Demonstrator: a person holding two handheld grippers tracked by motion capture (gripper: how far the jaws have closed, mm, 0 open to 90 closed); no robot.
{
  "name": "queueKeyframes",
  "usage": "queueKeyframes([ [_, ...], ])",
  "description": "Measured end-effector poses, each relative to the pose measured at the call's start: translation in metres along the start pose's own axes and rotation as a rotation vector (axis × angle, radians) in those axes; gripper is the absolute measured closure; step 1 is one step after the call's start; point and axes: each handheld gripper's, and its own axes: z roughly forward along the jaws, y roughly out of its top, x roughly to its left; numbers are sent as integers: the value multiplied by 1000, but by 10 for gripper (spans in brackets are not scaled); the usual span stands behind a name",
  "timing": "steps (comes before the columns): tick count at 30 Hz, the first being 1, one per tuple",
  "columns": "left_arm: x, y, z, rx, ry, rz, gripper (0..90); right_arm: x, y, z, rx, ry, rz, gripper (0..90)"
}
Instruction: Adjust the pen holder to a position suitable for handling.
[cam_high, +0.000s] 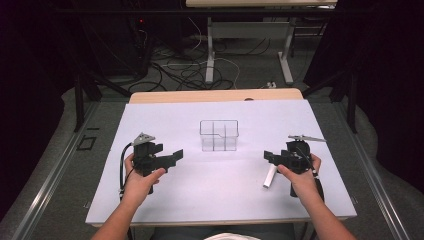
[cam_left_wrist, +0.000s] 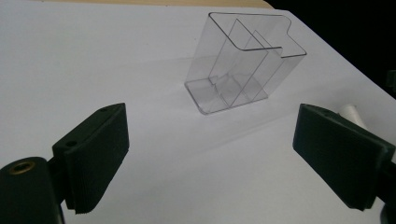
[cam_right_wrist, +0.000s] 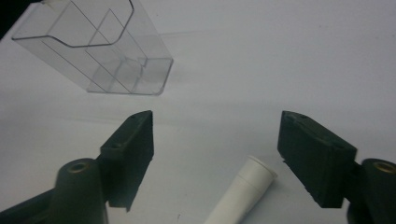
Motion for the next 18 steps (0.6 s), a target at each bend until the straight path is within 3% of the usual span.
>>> queueKeyframes([
  [2, 1, -1, 3, 13, 0, -23, 60, 2, 1, 1, 2, -15, 12, 171],
  [7, 0, -2, 8, 52, 13, -23, 3, 0, 1, 6, 53, 10, 83, 146],
  [9, 0, -3, 9, 54, 15, -19, 3, 0, 1, 9, 90, 16, 111, 147],
  [13, -1, -3, 8, 45, 35, 12, 3, -3, 1, 13, 106, 11, 181, 156],
  [15, -2, -3, 8, 38, 39, 12, 4, -6, 3, 12, 122, 13, 232, 179],
  [18, -1, -4, 9, 43, 47, 12, 4, -12, 3, 12, 148, -4, 264, 235],
])
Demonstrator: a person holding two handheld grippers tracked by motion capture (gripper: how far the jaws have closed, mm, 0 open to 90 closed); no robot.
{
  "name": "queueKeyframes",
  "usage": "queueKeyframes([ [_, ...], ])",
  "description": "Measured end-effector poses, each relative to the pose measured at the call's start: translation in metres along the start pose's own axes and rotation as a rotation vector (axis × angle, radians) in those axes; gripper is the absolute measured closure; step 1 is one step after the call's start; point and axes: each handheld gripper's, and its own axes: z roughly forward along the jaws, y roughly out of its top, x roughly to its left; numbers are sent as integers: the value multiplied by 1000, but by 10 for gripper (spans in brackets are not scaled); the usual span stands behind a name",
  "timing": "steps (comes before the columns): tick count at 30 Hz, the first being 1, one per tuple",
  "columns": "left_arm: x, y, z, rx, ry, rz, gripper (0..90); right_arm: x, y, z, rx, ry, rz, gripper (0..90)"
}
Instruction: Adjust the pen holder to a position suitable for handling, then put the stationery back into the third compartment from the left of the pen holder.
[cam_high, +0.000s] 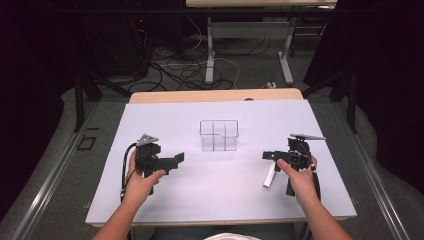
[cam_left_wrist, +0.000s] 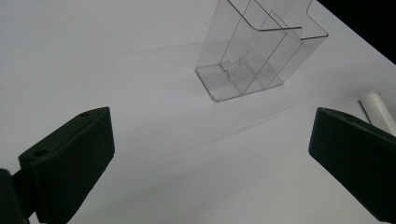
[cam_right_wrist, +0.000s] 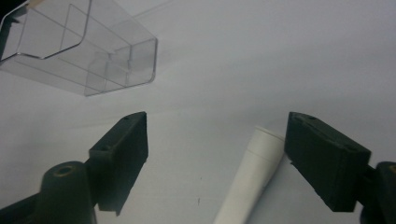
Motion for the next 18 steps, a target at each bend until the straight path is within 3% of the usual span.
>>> queueKeyframes([
  [5, -1, -2, 1, 6, 0, 4, 4, -8, 2, 2, 59, -21, 79, 332],
  [6, -1, -2, 1, 5, -3, 5, 4, -11, 3, 1, 85, -34, 67, 348],
  [7, -1, -2, 2, 5, -4, 6, 4, -11, 3, 2, 84, -40, 93, 364],
  [8, -2, -2, 2, 4, -8, 1, 4, -13, 2, 4, 64, -41, 96, 380],
  [12, -3, -3, 4, 5, -11, 3, 4, -19, 2, 6, 84, -39, 119, 439],
  [13, -3, -3, 4, 7, -11, 7, 4, -19, 2, 8, 68, -45, 134, 440],
  [18, -5, -4, 7, 14, -14, 15, 4, -23, 0, 8, 98, -69, 137, 444],
])
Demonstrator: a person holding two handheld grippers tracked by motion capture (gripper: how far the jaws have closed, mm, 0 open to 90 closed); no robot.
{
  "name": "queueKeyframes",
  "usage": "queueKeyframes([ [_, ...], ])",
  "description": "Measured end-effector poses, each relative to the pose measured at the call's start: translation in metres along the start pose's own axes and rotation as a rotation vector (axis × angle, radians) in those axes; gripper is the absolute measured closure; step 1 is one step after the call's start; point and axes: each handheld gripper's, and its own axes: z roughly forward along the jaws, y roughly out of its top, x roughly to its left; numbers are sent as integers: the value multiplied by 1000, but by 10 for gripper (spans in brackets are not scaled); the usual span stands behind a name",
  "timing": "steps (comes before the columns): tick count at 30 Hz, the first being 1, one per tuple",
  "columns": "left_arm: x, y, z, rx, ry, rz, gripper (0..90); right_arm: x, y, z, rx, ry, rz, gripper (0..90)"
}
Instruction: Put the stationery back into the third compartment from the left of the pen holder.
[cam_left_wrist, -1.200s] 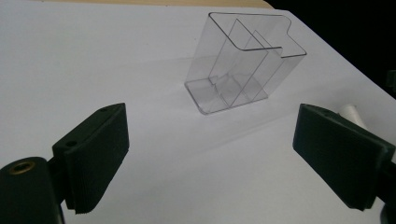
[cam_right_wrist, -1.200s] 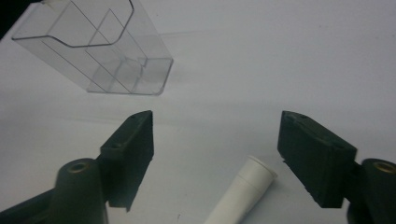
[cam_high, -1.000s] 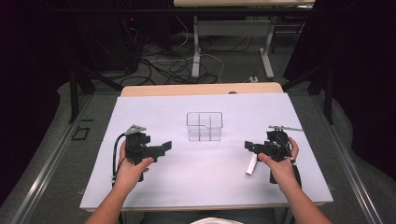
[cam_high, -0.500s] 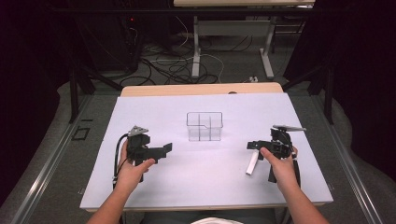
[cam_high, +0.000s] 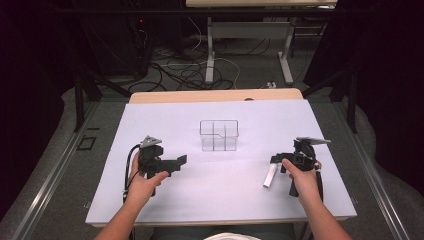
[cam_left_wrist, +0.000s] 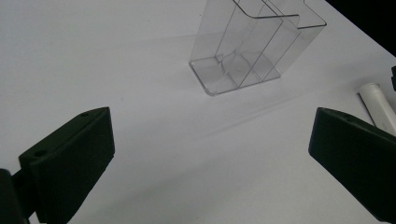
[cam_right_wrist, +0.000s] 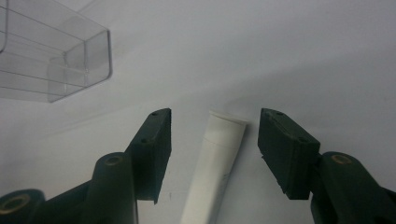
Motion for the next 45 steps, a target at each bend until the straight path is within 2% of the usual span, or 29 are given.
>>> queueKeyframes([
  [2, 0, 0, 1, 3, 3, 4, 4, -1, 0, 4, -10, -16, 26, 453],
  [4, 0, 0, 1, 3, -1, 7, 4, -5, 1, 5, 29, -6, 26, 462],
  [5, 0, 0, 2, 2, 0, 5, 4, -5, 0, 8, 21, -13, 33, 468],
  [8, 0, 0, 2, 3, 12, 8, 6, -6, 0, 9, 60, 2, 46, 488],
  [13, -1, -1, 4, 10, 23, 9, 6, -3, -1, 15, 90, -17, 49, 497],
  [15, -1, -1, 4, 14, 23, 19, 7, -2, -1, 18, 111, -16, 71, 504],
  [16, -2, -1, 5, 16, 25, 24, 6, -3, -1, 19, 124, -13, 61, 513],
  [17, -2, -1, 5, 14, 26, 25, 6, -1, -1, 21, 121, -25, 78, 518],
  [21, -4, -1, 6, 18, 25, 29, 6, -3, -1, 23, 152, -21, 95, 527],
  [22, -4, -2, 6, 19, 25, 31, 6, -3, -2, 25, 134, -22, 107, 531],
  [24, -4, -2, 6, 28, 25, 35, 6, -3, -2, 25, 156, -25, 123, 531],
  [27, -4, -2, 7, 29, 25, 45, 7, -2, -2, 25, 162, -42, 116, 534],
  [29, -4, -2, 8, 29, 24, 40, 7, -2, -1, 27, 148, -49, 145, 544],
  [31, -4, -2, 9, 32, 24, 41, 6, -3, 2, 26, 178, -43, 160, 552],
  [35, -4, -2, 9, 38, 26, 44, 7, -4, 4, 28, 179, -52, 188, 576],
  [36, -4, -2, 9, 38, 26, 44, 7, -4, 5, 27, 202, -49, 195, 578],
  [38, -4, -2, 9, 37, 25, 43, 7, -5, 6, 29, 189, -55, 200, 587],
  [39, -4, -2, 9, 36, 24, 45, 7, -6, 7, 28, 215, -47, 211, 591],
  [41, -4, -3, 9, 41, 25, 52, 7, -7, 8, 27, 224, -41, 215, 603],
  [42, -4, -3, 9, 42, 25, 54, 7, -5, 8, 30, 197, -51, 224, 613],
  [43, -4, -3, 10, 44, 25, 55, 7, -5, 8, 30, 193, -54, 222, 621],
  [44, -5, -3, 10, 45, 26, 56, 7, -5, 9, 29, 221, -56, 213, 631],
  [45, -5, -3, 10, 42, 22, 49, 7, -3, 8, 31, 202, -57, 230, 639],
])
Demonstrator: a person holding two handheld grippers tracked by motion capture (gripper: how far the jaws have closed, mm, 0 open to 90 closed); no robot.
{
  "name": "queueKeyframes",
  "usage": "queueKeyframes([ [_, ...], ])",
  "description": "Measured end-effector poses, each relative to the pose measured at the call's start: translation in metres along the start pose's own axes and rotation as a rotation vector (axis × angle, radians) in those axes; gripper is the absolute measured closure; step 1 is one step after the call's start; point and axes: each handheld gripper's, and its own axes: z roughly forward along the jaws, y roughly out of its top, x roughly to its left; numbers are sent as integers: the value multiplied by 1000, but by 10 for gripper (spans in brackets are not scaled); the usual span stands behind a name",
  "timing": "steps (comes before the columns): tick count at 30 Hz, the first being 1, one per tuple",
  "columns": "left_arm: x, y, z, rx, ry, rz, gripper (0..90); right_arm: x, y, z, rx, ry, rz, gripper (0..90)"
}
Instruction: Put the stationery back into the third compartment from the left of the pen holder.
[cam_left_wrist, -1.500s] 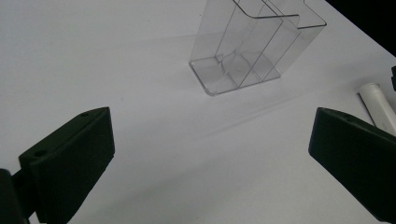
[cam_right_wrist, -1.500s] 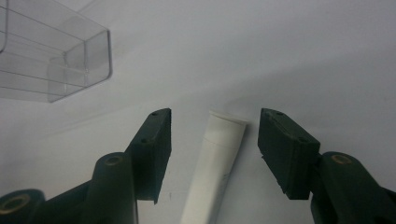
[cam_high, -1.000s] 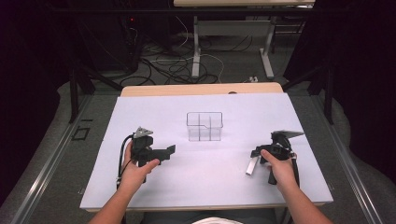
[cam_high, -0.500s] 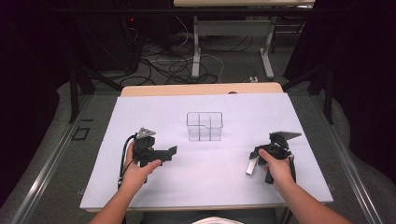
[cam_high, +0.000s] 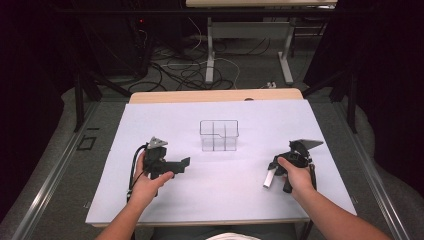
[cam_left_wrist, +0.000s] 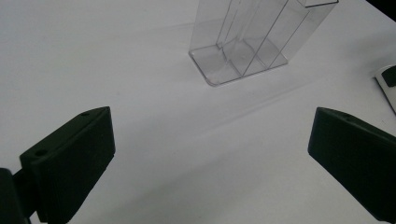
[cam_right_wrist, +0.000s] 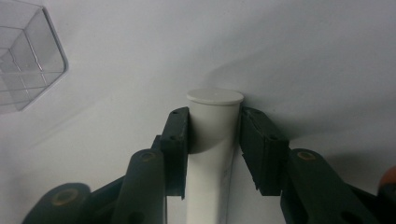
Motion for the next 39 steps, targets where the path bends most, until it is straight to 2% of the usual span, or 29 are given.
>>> queueKeyframes([
  [5, 0, 0, 0, 3, 3, 1, 7, 0, 0, 0, 9, -1, -4, 662],
  [6, 0, -1, 0, 4, 3, -1, 7, 0, -1, 1, -10, -3, 0, 663],
  [7, 0, -1, 0, 5, 2, -2, 7, 0, 0, 0, 6, 0, -1, 665],
  [11, 0, -1, 0, 6, 2, 1, 7, 0, 0, 0, 5, 2, -1, 666],
  [12, 0, -1, 0, 6, 2, 1, 7, 0, 0, 0, -1, 16, 8, 666],
  [13, 0, -1, 0, 6, 2, 1, 7, 1, -1, 0, -11, 6, 18, 666],
  [14, 0, -1, 1, 6, 3, 1, 7, 0, 0, 1, -14, 8, 6, 667],
  [15, 0, -1, 1, 7, 3, 0, 7, -1, 0, -1, 8, 19, 3, 667],
  [18, 0, -1, 1, 10, 4, -1, 7, -2, 1, -1, 20, 12, 1, 667],
  [23, 1, -1, 1, 7, 3, 0, 7, -2, 1, -1, 15, 12, -4, 668],
  [24, 1, 0, 1, 6, 3, -1, 7, -3, 1, -2, 28, 11, -5, 669],
  [25, 1, -1, 1, 5, 3, -2, 7, -1, -1, -1, 11, 6, 5, 669],
  [32, 1, -1, 1, 12, 4, 0, 7, 0, -2, -5, 22, 43, -21, 669],
  [39, 1, -1, 1, 12, 3, 3, 7, 6, 0, -12, 2, 90, -12, 670],
])
